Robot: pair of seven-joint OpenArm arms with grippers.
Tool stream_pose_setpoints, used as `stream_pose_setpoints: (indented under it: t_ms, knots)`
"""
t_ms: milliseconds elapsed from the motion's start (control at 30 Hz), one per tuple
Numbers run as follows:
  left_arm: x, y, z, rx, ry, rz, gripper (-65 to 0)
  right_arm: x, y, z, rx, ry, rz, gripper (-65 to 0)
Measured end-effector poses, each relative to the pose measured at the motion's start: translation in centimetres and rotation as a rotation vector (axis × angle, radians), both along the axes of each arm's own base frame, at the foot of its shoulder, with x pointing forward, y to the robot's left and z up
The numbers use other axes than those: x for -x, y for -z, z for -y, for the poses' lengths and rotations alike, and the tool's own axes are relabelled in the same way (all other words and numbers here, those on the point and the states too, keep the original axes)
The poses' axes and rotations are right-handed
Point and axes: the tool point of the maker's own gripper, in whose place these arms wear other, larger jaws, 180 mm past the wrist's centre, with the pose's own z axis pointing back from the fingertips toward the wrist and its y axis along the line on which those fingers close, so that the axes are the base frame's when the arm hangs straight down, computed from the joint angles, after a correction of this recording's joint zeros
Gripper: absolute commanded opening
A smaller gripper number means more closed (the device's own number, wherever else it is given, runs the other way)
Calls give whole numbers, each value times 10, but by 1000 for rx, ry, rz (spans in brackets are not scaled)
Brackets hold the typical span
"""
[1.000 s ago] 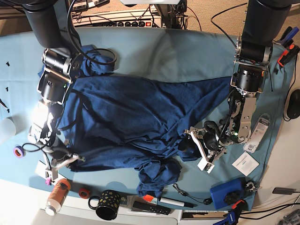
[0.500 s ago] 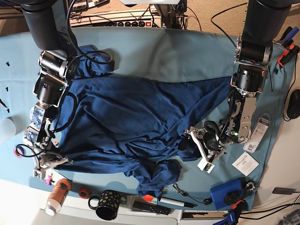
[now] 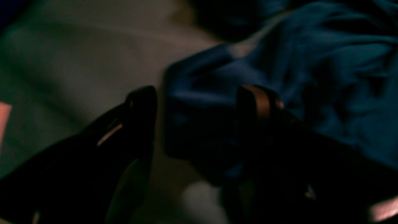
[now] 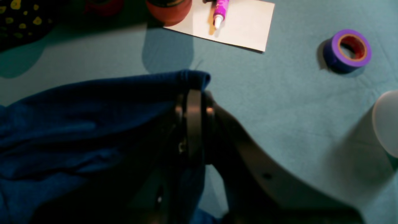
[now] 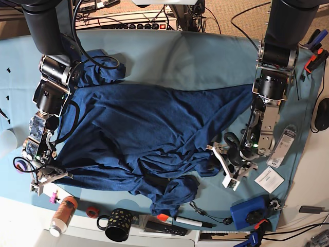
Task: Layout the t-shirt on the table in an organized manner, then fold the t-shirt properly
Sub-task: 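Pull the shirt edges apart with both grippers to stretch it flat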
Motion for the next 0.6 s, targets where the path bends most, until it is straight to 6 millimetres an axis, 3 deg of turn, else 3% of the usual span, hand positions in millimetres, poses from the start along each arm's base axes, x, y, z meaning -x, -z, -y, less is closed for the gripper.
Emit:
stream_pose_setpoints:
  t_ms: [200, 300, 600]
  knots:
    - [-21, -31, 4, 20, 10, 51, -251, 4, 8, -2, -6, -3, -14, -650]
    - [-31, -35, 0, 19, 2, 42, -251, 10, 18, -3, -9, -3, -39, -650]
    - [-13, 25, -20, 12, -40, -137, -251, 11, 20, -4, -11, -4, -45, -650]
